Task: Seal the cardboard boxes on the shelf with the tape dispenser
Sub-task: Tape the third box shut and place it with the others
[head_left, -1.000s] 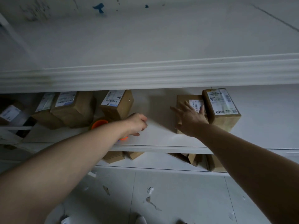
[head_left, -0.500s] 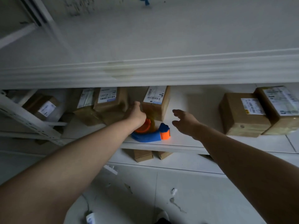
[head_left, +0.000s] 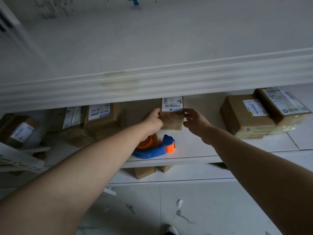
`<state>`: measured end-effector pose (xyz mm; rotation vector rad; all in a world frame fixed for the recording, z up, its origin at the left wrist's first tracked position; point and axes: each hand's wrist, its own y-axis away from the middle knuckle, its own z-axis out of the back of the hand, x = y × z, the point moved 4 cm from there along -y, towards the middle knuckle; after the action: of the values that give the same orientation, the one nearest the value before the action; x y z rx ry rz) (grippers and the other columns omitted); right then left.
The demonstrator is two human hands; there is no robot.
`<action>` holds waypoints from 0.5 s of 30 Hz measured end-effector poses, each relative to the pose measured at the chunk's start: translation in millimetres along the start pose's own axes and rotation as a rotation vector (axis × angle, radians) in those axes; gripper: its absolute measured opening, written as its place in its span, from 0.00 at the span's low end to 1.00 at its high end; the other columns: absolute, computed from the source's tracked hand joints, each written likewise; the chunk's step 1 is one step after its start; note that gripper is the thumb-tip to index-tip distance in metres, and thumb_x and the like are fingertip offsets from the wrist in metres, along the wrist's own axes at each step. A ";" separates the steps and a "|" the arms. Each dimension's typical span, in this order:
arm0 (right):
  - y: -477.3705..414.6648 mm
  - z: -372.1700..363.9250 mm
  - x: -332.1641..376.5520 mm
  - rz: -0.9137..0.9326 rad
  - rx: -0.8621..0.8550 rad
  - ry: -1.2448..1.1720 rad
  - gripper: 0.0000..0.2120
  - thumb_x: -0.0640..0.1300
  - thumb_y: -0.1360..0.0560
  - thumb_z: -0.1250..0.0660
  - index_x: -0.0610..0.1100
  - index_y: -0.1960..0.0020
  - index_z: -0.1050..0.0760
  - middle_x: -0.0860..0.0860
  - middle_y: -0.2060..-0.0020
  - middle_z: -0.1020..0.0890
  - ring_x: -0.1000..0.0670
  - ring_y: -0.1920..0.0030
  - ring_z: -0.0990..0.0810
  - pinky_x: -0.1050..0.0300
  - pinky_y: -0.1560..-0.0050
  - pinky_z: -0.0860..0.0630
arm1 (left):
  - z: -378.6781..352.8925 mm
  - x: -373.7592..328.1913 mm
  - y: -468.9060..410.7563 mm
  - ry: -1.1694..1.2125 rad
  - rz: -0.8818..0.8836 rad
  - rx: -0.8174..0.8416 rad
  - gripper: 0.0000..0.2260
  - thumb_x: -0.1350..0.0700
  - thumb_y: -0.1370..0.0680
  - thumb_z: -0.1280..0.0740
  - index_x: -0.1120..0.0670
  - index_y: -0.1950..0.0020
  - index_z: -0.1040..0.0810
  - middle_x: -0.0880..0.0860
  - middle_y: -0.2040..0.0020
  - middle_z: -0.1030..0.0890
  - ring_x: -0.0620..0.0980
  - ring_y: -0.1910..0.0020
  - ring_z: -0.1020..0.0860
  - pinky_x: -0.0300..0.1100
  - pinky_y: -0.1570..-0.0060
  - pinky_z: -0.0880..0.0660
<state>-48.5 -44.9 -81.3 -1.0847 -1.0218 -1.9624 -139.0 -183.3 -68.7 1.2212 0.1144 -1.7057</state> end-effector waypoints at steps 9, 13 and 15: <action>48.2 74.9 -30.5 -0.121 0.057 0.055 0.14 0.34 0.21 0.42 0.47 0.40 0.28 0.50 0.61 0.21 0.49 0.58 0.22 0.68 0.68 0.29 | -55.3 -47.2 29.4 -0.425 -0.088 -0.087 0.27 0.46 0.23 0.34 0.50 0.26 0.36 0.53 0.32 0.27 0.55 0.36 0.27 0.45 0.38 0.29; 59.6 89.5 -44.1 -0.084 0.064 0.150 0.13 0.39 0.21 0.40 0.47 0.38 0.26 0.52 0.61 0.25 0.52 0.62 0.27 0.64 0.66 0.32 | -75.6 -53.6 52.0 -0.606 -0.125 -0.083 0.24 0.45 0.21 0.37 0.46 0.26 0.37 0.51 0.31 0.27 0.55 0.36 0.27 0.45 0.39 0.29; 63.0 93.3 -51.6 -0.094 0.070 0.085 0.13 0.40 0.21 0.38 0.47 0.37 0.27 0.52 0.61 0.27 0.53 0.65 0.31 0.62 0.65 0.33 | -88.2 -51.2 62.3 -0.611 -0.088 -0.048 0.28 0.46 0.20 0.37 0.47 0.23 0.42 0.51 0.28 0.29 0.55 0.33 0.29 0.46 0.35 0.31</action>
<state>59.8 14.9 -74.6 -0.9227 -1.1048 -2.0135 -34.0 -131.0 -45.8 0.6251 -0.1620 -2.0664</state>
